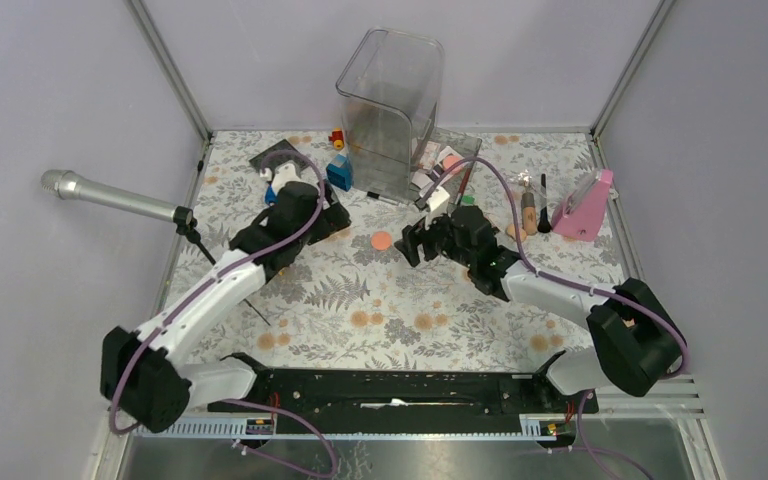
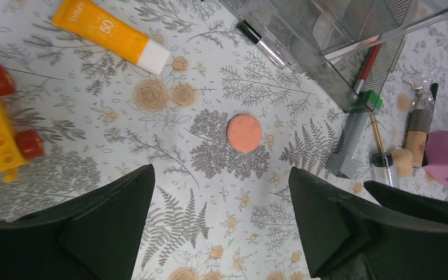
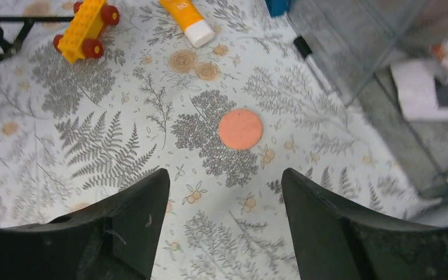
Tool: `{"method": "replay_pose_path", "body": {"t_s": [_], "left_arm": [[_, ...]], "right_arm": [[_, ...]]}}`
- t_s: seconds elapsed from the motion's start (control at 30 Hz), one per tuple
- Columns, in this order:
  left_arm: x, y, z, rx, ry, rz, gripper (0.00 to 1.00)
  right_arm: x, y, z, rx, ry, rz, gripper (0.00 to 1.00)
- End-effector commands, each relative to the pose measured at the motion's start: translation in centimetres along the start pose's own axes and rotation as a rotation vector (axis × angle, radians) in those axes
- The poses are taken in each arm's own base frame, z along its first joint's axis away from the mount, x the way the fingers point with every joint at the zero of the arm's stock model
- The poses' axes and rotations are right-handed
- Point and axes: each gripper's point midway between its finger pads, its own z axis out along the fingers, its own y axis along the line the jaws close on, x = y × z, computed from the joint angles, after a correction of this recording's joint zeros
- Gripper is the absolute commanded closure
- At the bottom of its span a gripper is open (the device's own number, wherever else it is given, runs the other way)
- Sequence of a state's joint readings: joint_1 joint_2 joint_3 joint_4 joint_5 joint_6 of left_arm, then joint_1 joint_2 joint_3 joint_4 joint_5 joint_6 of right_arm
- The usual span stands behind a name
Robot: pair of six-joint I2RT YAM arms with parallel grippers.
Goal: Organize the makeup
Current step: Pick up the makeup from the center of the board.
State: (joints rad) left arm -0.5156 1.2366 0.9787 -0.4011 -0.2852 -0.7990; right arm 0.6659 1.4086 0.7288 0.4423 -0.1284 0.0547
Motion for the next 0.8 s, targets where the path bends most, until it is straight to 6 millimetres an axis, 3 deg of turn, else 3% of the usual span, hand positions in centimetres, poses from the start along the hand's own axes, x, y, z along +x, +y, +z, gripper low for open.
{"method": "replay_pose_path", "body": {"t_s": [0.0, 0.13, 0.5, 0.77], "left_arm": [[-1.4, 2.7, -3.0, -0.062, -0.065, 0.079, 0.08], [-2.7, 3.9, -5.0, -0.085, -0.134, 0.091, 0.07], [-6.0, 3.3, -9.5, -0.048, -0.21, 0.174, 0.01], [-7.0, 3.7, -10.7, -0.046, -0.249, 0.253, 0.01]], "right_arm": [[-4.3, 1.7, 0.1, -0.105, -0.131, -0.407, 0.2], [-3.8, 0.6, 2.0, -0.108, 0.016, -0.556, 0.19], [-1.9, -0.1, 9.0, -0.156, 0.235, -0.735, 0.19], [0.0, -2.9, 13.6, -0.039, 0.384, -0.731, 0.23]]}}
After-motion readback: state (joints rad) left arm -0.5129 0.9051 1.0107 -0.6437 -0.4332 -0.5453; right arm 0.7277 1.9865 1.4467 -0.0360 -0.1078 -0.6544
